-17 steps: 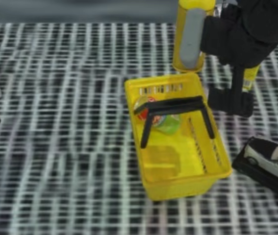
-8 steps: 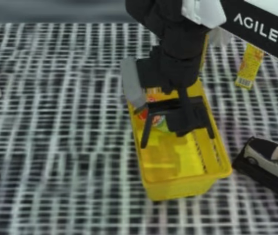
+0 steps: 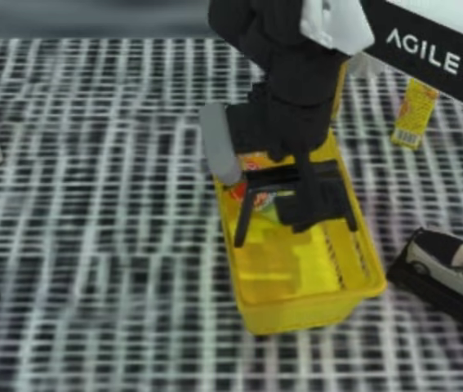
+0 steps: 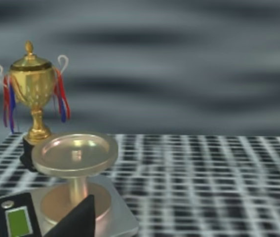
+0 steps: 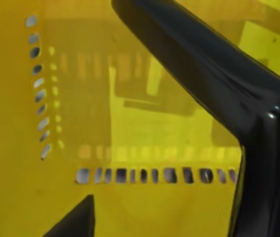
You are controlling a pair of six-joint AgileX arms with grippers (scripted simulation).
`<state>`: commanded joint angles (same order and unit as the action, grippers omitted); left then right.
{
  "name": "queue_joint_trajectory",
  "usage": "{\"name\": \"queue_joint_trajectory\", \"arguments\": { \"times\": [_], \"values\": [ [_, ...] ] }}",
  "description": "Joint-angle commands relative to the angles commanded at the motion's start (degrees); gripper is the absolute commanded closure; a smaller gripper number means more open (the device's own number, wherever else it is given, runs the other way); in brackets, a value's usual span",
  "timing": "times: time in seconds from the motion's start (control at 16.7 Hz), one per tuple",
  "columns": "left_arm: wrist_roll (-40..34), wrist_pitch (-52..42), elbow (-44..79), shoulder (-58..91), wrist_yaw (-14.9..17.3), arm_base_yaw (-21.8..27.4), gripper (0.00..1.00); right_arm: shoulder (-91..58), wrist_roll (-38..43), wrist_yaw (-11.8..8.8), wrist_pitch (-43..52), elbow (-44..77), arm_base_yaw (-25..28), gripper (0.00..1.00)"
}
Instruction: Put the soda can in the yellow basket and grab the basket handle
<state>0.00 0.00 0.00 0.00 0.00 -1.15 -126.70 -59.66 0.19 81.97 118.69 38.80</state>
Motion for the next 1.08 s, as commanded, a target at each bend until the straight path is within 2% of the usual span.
{"name": "queue_joint_trajectory", "arguments": {
  "times": [0.36,1.08],
  "values": [
    [0.0,0.0,0.0,0.0,0.0,0.0,0.0,0.3,0.1,0.0,-2.9,-3.2,0.1,0.0],
    [0.0,0.0,0.0,0.0,0.0,0.0,0.0,0.3,0.1,0.0,-2.9,-3.2,0.1,0.9]
  ]
}}
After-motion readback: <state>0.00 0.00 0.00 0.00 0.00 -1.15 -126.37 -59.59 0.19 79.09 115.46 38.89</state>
